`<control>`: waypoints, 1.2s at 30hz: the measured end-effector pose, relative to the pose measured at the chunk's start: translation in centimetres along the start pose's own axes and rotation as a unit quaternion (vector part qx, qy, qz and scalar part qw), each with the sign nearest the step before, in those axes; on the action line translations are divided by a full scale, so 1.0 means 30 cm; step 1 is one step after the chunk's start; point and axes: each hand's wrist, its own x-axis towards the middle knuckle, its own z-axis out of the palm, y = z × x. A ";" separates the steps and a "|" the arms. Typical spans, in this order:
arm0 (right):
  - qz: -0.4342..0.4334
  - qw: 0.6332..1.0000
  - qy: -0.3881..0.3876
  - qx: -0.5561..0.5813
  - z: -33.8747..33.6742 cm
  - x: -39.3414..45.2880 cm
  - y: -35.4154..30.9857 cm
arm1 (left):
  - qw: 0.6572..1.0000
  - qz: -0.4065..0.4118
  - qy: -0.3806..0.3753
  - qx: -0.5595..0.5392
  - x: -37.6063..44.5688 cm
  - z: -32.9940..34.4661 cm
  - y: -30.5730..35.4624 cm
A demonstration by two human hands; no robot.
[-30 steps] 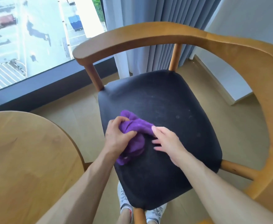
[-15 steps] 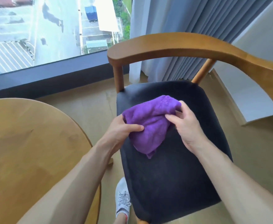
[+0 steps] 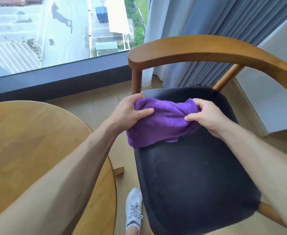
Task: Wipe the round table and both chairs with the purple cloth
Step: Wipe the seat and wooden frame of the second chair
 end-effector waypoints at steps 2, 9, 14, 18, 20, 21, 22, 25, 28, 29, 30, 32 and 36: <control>0.004 0.994 0.016 -0.107 0.026 0.036 -0.027 | 0.997 0.044 -0.018 0.056 0.024 -0.015 0.021; -0.197 0.944 -0.121 -0.236 0.155 0.086 -0.188 | 0.960 0.155 -0.070 0.223 0.073 -0.049 0.065; -0.187 0.894 0.088 -0.397 0.136 0.108 -0.192 | 0.888 0.075 -0.117 0.439 0.114 -0.197 0.013; -0.103 0.909 0.172 -0.366 0.215 0.109 -0.199 | 0.906 0.031 0.030 0.420 0.144 -0.264 -0.022; -0.033 0.947 0.177 -0.266 0.266 0.142 -0.224 | 0.915 0.018 0.150 0.374 0.167 -0.256 -0.015; -0.023 0.965 0.175 -0.193 0.287 0.163 -0.239 | 0.918 0.000 0.180 0.354 0.184 -0.253 -0.011; -0.030 0.978 0.173 -0.114 0.311 0.188 -0.249 | 0.924 -0.019 0.197 0.327 0.201 -0.250 -0.012; -0.075 0.978 0.184 0.063 0.361 0.257 -0.284 | 0.941 -0.022 0.255 0.220 0.260 -0.246 -0.015; -0.106 0.957 0.199 0.186 0.403 0.303 -0.280 | 0.956 0.036 0.292 0.012 0.318 -0.193 -0.015; -0.094 0.948 0.197 0.233 0.415 0.311 -0.289 | 0.954 0.033 0.285 -0.085 0.333 -0.155 -0.017; -0.085 0.936 0.187 0.285 0.436 0.333 -0.286 | 0.944 0.019 0.277 -0.176 0.350 -0.116 -0.024; -0.068 0.916 0.154 0.365 0.471 0.364 -0.290 | 0.906 -0.026 0.278 -0.319 0.377 -0.045 -0.040; -0.027 0.921 0.118 0.370 0.510 0.344 -0.334 | 0.873 -0.098 0.253 -0.405 0.463 0.069 -0.128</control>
